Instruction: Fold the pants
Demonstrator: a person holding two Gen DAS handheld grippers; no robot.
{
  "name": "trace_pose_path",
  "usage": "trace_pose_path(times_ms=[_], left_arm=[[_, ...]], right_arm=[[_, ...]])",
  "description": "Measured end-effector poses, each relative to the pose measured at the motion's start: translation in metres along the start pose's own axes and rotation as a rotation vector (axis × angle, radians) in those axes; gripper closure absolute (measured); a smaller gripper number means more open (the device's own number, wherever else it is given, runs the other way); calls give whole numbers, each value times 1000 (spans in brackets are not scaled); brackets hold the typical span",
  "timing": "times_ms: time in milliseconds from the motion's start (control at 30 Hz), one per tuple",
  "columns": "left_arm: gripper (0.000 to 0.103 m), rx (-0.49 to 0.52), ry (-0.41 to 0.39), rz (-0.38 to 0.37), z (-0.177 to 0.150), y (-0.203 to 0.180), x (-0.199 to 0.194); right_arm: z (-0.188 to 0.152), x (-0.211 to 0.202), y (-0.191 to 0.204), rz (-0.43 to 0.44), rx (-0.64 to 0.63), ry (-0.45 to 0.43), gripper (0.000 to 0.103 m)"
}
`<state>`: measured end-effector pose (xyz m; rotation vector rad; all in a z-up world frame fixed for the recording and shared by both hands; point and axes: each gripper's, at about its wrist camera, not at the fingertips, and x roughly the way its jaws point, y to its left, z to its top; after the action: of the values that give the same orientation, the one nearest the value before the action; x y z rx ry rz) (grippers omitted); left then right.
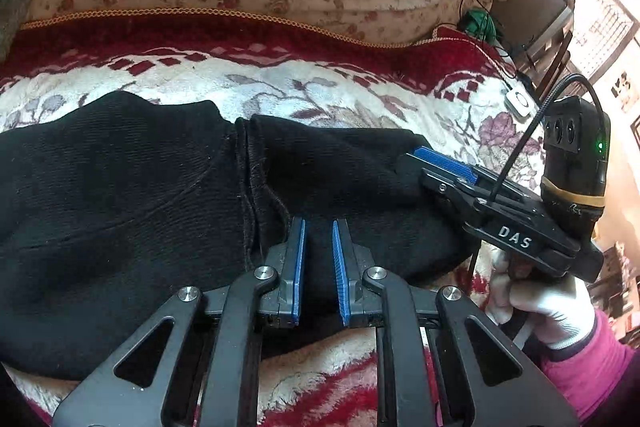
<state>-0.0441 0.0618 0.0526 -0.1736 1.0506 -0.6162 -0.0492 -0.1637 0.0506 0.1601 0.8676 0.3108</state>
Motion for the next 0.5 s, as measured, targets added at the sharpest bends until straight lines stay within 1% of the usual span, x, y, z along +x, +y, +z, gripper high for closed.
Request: trace_pose_path(times_ms=[33, 100, 200, 233, 267, 333, 367, 400, 500], left_arm=[[90, -1, -1, 1, -1, 0, -1], [90, -2, -2, 6, -3, 0, -6], [90, -23, -13, 10, -7, 2, -19], [87, -34, -16, 10, -9, 4, -23], [77, -55, -19, 10, -11, 8, -30], [67, -85, -32, 16, -14, 15, -42], [64, -104, -52, 30, -18, 22, -53], [64, -113, -63, 44, -20, 25, -60], [64, -158, -99, 119, -28, 46, -86]], right_arm=[[1, -1, 0, 11, 9, 4, 59], [5, -5, 1, 20, 33, 23, 56], [10, -12, 11, 40, 39, 44, 56], [11, -15, 15, 53, 33, 47, 56], [12, -17, 21, 68, 26, 48, 56], [14, -17, 36, 111, 7, 60, 56], [16, -15, 45, 147, 2, 71, 56], [17, -13, 51, 168, 1, 78, 56], [21, -2, 74, 227, -17, 93, 56]])
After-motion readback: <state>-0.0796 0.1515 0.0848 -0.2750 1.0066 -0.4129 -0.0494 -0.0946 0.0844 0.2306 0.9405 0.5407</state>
